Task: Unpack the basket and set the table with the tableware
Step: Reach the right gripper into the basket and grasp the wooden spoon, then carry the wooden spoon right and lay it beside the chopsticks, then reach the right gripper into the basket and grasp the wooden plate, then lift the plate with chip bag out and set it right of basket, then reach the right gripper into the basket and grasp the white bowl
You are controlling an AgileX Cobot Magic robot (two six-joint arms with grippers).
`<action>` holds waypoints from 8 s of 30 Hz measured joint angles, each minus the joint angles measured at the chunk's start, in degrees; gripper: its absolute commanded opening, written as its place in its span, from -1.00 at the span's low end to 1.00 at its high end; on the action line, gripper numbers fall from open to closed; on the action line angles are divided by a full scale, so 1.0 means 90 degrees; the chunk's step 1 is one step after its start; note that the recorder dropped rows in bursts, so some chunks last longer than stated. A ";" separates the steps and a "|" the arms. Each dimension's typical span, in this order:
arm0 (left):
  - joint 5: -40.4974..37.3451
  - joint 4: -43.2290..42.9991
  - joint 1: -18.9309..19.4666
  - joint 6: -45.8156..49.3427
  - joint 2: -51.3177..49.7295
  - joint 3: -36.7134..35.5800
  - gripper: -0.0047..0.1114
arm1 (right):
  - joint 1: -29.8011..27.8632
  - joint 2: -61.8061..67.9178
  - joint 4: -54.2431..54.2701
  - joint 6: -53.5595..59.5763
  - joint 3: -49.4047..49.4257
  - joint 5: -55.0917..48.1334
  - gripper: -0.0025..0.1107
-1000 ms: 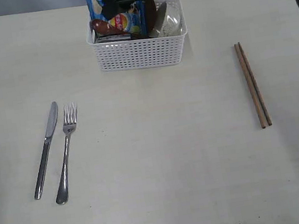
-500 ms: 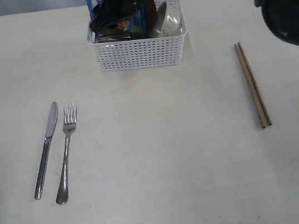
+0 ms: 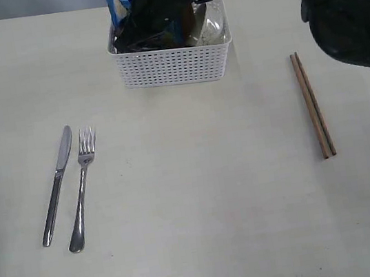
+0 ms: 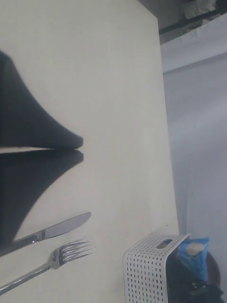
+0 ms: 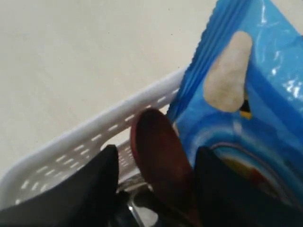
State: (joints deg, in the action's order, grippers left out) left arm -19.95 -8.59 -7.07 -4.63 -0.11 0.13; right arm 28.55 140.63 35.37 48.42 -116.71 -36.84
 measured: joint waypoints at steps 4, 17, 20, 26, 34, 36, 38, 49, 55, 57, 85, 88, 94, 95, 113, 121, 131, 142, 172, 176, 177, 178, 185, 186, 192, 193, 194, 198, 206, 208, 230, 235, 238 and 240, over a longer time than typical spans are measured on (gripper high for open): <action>0.0000 0.0000 0.0000 0.0000 0.0000 0.0000 -0.92 | 0.0000 0.0024 -0.0101 -0.0002 0.0000 0.0181 -0.78; 0.0000 0.0000 0.0000 0.0000 0.0000 0.0000 -0.92 | -0.0014 -0.0266 -0.0283 0.0024 -0.0008 0.0062 -0.96; 0.0000 0.0000 0.0000 0.0000 0.0000 0.0000 -0.92 | -0.0029 -0.0508 -0.0238 -0.0021 -0.0008 -0.0169 -0.96; 0.0000 0.0000 0.0000 0.0000 0.0000 0.0000 -0.92 | -0.0018 -0.1007 -0.0212 -0.0047 -0.0008 -0.0509 -0.96; 0.0000 0.0000 0.0000 0.0000 0.0000 0.0000 -0.92 | -0.0018 -0.1882 -0.0237 -0.0240 -0.0008 -0.1081 -0.96; 0.0000 0.0000 0.0000 0.0000 0.0000 0.0000 -0.92 | -0.0018 -0.2153 -0.0275 -0.0361 -0.0008 -0.1137 -0.96; 0.0000 0.0000 0.0000 0.0000 0.0000 0.0000 -0.92 | -0.0018 -0.2407 -0.0455 -0.0593 -0.0008 -0.1181 -0.96; 0.0000 0.0000 0.0000 0.0000 0.0000 0.0000 -0.92 | -0.0617 -0.2915 -0.3015 -0.3684 0.0098 -0.2383 -0.96; 0.0000 0.0000 0.0000 0.0000 0.0000 0.0000 -0.92 | -0.1838 -0.2929 -0.3183 -0.4718 0.1279 -0.2414 -0.96; 0.0000 0.0000 0.0000 0.0000 0.0000 0.0000 -0.92 | -0.2214 -0.2929 -0.3195 -0.5008 0.1901 -0.2214 -0.96; 0.0000 0.0000 0.0000 0.0000 0.0000 0.0000 -0.92 | -0.3209 -0.2584 -0.2800 -0.5048 0.5011 0.0355 -0.25; 0.0000 0.0000 0.0000 0.0000 0.0000 0.0000 -0.92 | -0.3209 -0.2584 -0.2760 -0.5048 0.5011 0.0355 -0.26; 0.0000 0.0000 0.0000 0.0000 0.0000 0.0000 -0.92 | -0.3209 -0.2916 -0.2030 -0.4652 0.4709 0.0141 -0.25; 0.0000 0.0000 0.0000 0.0000 0.0000 0.0000 -0.92 | -0.3209 -0.3029 -0.1750 -0.4416 0.4629 0.0071 -0.25; 0.0000 0.0000 0.0000 0.0000 0.0000 0.0000 -0.92 | -0.0610 -0.3521 -0.3221 -0.5914 0.2423 -0.0958 -0.25; 0.0000 0.0000 0.0000 0.0000 0.0000 0.0000 -0.92 | -0.0348 -0.2191 -0.3770 -0.6485 0.0988 -0.1729 -0.25; 0.0000 0.0000 0.0000 0.0000 0.0000 0.0000 -0.92 | -0.0348 -0.1756 -0.3787 -0.5874 0.0813 -0.1762 -0.25; 0.0000 0.0000 0.0000 0.0000 0.0000 0.0000 -0.92 | -0.0348 -0.1756 -0.3930 -0.6053 0.0803 -0.2078 -0.25; 0.0000 0.0000 0.0000 0.0000 0.0000 0.0000 -0.92 | -0.1319 -0.0736 -0.0634 -0.1709 -0.0081 -0.1286 -0.96; 0.0000 0.0000 0.0000 0.0000 0.0000 0.0000 -0.92 | -0.1475 -0.0935 -0.0483 -0.1695 -0.0081 -0.1312 -0.96; 0.0000 0.0000 0.0000 0.0000 0.0000 0.0000 -0.92 | -0.1507 -0.1007 -0.0408 -0.1694 -0.0081 -0.1317 -0.96; 0.0000 0.0000 0.0000 0.0000 0.0000 0.0000 -0.92 | -0.1556 -0.1078 -0.0328 -0.1694 -0.0081 -0.1327 -0.96; 0.0000 0.0000 0.0000 0.0000 0.0000 0.0000 -0.92 | -0.2100 -0.1520 -0.0026 -0.1981 -0.0091 -0.1342 -0.96; 0.0000 0.0000 0.0000 0.0000 0.0000 0.0000 -0.92 | -0.2248 -0.1550 0.0004 -0.2165 -0.0091 -0.1346 -0.96; 0.0000 0.0000 0.0000 0.0000 0.0000 0.0000 -0.92 | -0.3333 -0.1325 0.0044 -0.3299 -0.0118 -0.1722 -0.96; 0.0000 0.0000 0.0000 0.0000 0.0000 0.0000 -0.92 | -0.3521 -0.1213 0.0044 -0.3488 -0.0118 -0.1819 -0.96; 0.0000 0.0000 0.0000 0.0000 0.0000 0.0000 -0.92 | -0.3705 -0.1098 0.0044 -0.3666 -0.0118 -0.1924 -0.96; 0.0000 0.0000 0.0000 0.0000 0.0000 0.0000 -0.92 | -0.4245 -0.0523 0.0057 -0.4131 -0.0118 -0.2321 -0.96; 0.0000 0.0000 0.0000 0.0000 0.0000 0.0000 -0.92 | -0.4631 0.0230 0.0280 -0.4416 -0.0118 -0.2690 -0.96; 0.0000 0.0000 0.0000 0.0000 0.0000 0.0000 -0.92 | -0.4630 0.0282 0.0334 -0.4460 -0.0118 -0.2690 -0.96; 0.0000 0.0000 0.0000 0.0000 0.0000 0.0000 -0.92 | -0.4986 0.0239 0.0106 -0.4746 -0.0118 -0.3473 -0.22; 0.0000 0.0000 0.0000 0.0000 0.0000 0.0000 -0.92 | -0.5173 -0.0417 0.0364 -0.4761 -0.0118 -0.3579 -0.24; 0.0000 0.0000 0.0000 0.0000 0.0000 0.0000 -0.92 | -0.5087 -0.0892 0.0864 -0.4663 -0.0118 -0.3579 -0.24; 0.0000 0.0000 0.0000 0.0000 0.0000 0.0000 -0.92 | -0.4867 -0.1185 0.0971 -0.4633 -0.0118 -0.3579 -0.24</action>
State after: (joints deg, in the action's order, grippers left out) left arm -19.95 -8.59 -7.07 -4.63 -0.11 0.13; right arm -15.25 129.97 44.11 6.73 -117.76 -69.05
